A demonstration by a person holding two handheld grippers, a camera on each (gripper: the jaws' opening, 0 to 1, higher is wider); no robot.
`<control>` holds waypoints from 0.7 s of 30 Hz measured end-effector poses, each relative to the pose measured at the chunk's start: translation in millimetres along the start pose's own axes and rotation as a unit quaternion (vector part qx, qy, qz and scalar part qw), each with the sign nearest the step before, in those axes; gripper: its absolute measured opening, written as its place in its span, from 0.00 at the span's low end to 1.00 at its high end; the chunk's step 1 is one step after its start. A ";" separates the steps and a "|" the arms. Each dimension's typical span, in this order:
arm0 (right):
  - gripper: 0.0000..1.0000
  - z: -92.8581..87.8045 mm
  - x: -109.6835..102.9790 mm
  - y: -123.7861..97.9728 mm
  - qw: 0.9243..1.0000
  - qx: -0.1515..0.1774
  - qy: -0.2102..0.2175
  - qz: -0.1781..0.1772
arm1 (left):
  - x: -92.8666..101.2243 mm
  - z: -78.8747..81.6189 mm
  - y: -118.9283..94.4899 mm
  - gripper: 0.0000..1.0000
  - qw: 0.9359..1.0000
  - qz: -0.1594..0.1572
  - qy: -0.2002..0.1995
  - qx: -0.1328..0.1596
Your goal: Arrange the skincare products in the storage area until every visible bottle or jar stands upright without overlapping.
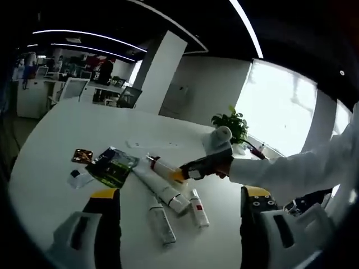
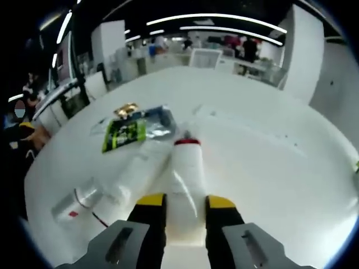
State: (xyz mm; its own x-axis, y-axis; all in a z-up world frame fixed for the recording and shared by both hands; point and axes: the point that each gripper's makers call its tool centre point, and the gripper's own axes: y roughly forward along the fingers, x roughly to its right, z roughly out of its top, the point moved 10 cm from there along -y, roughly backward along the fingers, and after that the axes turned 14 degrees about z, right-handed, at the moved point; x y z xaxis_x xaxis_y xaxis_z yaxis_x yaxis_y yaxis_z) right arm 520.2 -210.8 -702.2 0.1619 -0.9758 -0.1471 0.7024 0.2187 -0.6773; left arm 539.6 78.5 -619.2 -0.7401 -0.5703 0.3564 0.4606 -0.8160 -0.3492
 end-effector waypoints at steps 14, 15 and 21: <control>0.17 -12.1 3.6 -8.4 0.999 0.043 -0.004 0.014 | -2.4 3.6 50.7 0.60 0.988 -0.008 -0.155 0.000; 0.17 -12.8 4.2 -8.8 0.999 0.047 0.000 0.017 | -3.8 3.8 54.0 0.55 0.987 -0.007 -0.158 0.004; 0.17 -19.1 8.1 -11.9 0.996 0.079 0.032 0.035 | 3.6 2.4 79.6 0.47 0.983 0.009 -0.181 -0.004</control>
State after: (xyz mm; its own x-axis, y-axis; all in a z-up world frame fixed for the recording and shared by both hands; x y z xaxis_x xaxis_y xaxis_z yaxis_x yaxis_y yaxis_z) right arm 499.9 -221.4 -709.0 0.1734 -0.9552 -0.2398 0.7921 0.2799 -0.5424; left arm 574.8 11.3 -643.7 -0.5079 -0.5815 0.6355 0.4665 -0.8059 -0.3646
